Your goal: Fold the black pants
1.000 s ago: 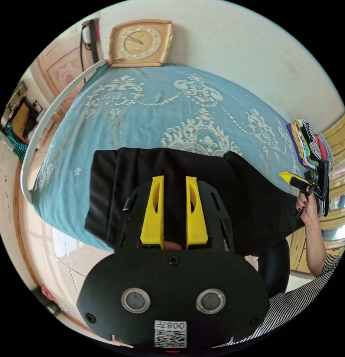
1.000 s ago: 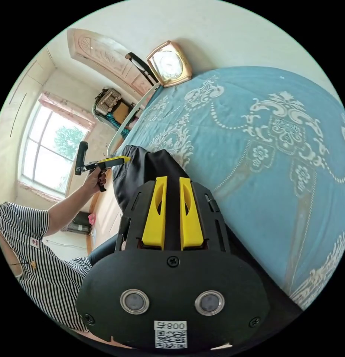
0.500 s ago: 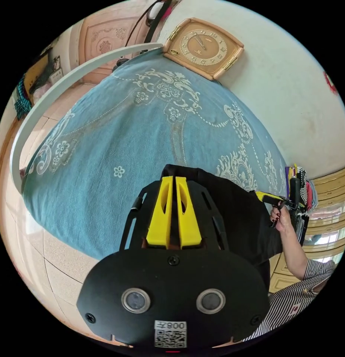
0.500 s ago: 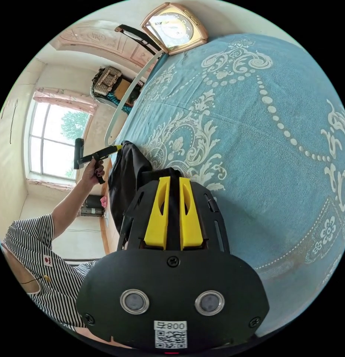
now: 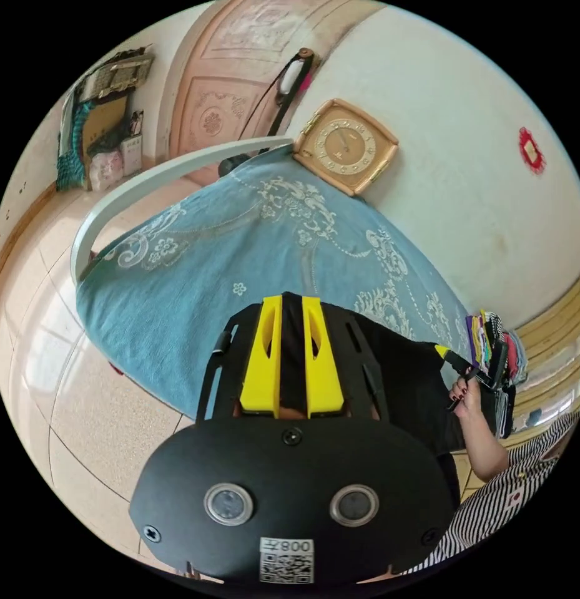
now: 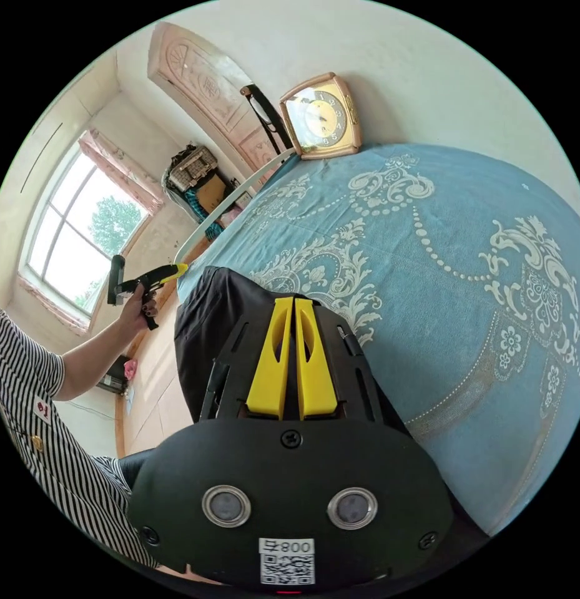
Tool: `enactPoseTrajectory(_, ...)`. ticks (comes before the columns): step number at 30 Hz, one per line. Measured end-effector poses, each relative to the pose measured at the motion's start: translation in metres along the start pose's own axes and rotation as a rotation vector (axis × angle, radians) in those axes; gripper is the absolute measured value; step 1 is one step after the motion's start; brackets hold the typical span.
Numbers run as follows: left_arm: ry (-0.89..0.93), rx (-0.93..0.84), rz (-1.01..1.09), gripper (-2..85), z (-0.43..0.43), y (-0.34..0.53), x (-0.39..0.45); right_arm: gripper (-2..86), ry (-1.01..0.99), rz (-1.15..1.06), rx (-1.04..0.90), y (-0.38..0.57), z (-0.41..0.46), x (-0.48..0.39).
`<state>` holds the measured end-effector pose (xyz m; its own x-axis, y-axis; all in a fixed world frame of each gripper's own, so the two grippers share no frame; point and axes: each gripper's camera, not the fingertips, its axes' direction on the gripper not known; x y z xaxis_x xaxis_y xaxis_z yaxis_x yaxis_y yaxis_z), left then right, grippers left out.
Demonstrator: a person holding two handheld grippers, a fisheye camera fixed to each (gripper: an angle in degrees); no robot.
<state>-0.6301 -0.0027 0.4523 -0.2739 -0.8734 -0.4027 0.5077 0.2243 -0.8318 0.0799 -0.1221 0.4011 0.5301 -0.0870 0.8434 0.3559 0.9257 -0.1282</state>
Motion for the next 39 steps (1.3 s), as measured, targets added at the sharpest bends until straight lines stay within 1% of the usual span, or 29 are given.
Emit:
enactPoseTrajectory(1, 0.067, -0.041, 0.110, 8.0, 0.005, -0.005, 0.029, 0.3, 0.022, -0.033, 0.005, 0.003, 0.002, -0.009)
enactPoseTrajectory(2, 0.102, -0.072, 0.171, 8.3, 0.011, -0.007, 0.045, 0.4, 0.054, -0.056, 0.006, 0.006, 0.005, -0.017)
enactPoseTrajectory(4, 0.225, -0.231, 0.424, 10.4, 0.044, -0.010, 0.111, 0.4, 0.072, -0.080, 0.023, 0.011, 0.007, -0.026)
enactPoseTrajectory(5, 0.240, -0.268, 0.486, 10.7, 0.053, -0.010, 0.126, 0.3, 0.080, -0.087, 0.024, 0.013, 0.009, -0.030)
enactPoseTrajectory(7, 0.247, -0.405, 0.715, 11.5, 0.086, -0.003, 0.180, 0.3, 0.081, -0.100, 0.032, 0.016, 0.009, -0.035)
enactPoseTrajectory(10, 0.199, -0.508, 0.860, 11.2, 0.115, 0.000, 0.217, 0.3, 0.090, -0.143, 0.033, 0.021, 0.010, -0.046)
enactPoseTrajectory(11, 0.208, -0.526, 0.869, 10.9, 0.119, -0.002, 0.220, 0.3, 0.115, -0.162, 0.022, 0.023, 0.013, -0.050)
enactPoseTrajectory(12, 0.260, -0.566, 0.888, 9.8, 0.124, -0.004, 0.225, 0.3, 0.125, -0.166, 0.021, 0.024, 0.014, -0.052)
enactPoseTrajectory(15, 0.278, -0.606, 0.863, 5.7, 0.134, -0.006, 0.227, 0.3, 0.158, -0.162, 0.034, 0.027, 0.019, -0.053)
enactPoseTrajectory(16, 0.240, -0.599, 0.854, 4.8, 0.137, -0.005, 0.226, 0.2, 0.161, -0.142, 0.053, 0.028, 0.017, -0.051)
enactPoseTrajectory(19, 0.224, -0.596, 0.838, 3.7, 0.147, 0.002, 0.228, 0.1, 0.175, -0.120, 0.123, 0.034, 0.007, -0.047)
enactPoseTrajectory(21, 0.202, -0.586, 0.822, 3.6, 0.153, 0.008, 0.229, 0.1, 0.161, -0.117, 0.059, 0.035, 0.015, -0.043)
enactPoseTrajectory(23, 0.185, -0.579, 0.795, 3.7, 0.160, 0.012, 0.228, 0.1, 0.170, -0.105, -0.080, 0.036, 0.039, -0.036)
enactPoseTrajectory(26, 0.201, -0.571, 0.719, 4.6, 0.168, 0.015, 0.221, 0.1, 0.197, -0.055, -0.209, 0.037, 0.068, -0.021)
enactPoseTrajectory(27, 0.220, -0.561, 0.699, 5.4, 0.168, 0.015, 0.219, 0.1, 0.184, -0.043, -0.188, 0.037, 0.066, -0.019)
enactPoseTrajectory(29, 0.231, -0.544, 0.674, 6.2, 0.170, 0.017, 0.216, 0.1, 0.146, 0.004, -0.218, 0.035, 0.068, -0.011)
enactPoseTrajectory(32, 0.186, -0.559, 0.636, 6.4, 0.188, 0.026, 0.209, 0.1, 0.140, 0.016, -0.234, 0.036, 0.070, -0.007)
enactPoseTrajectory(35, 0.180, -0.551, 0.616, 6.8, 0.188, 0.029, 0.201, 0.2, 0.139, 0.022, -0.252, 0.039, 0.066, -0.003)
enactPoseTrajectory(36, 0.154, -0.510, 0.609, 6.8, 0.180, 0.029, 0.196, 0.2, 0.147, 0.025, -0.255, 0.040, 0.064, -0.003)
enactPoseTrajectory(39, 0.112, -0.421, 0.553, 7.1, 0.146, 0.035, 0.167, 0.2, 0.203, -0.009, -0.185, 0.049, 0.036, -0.014)
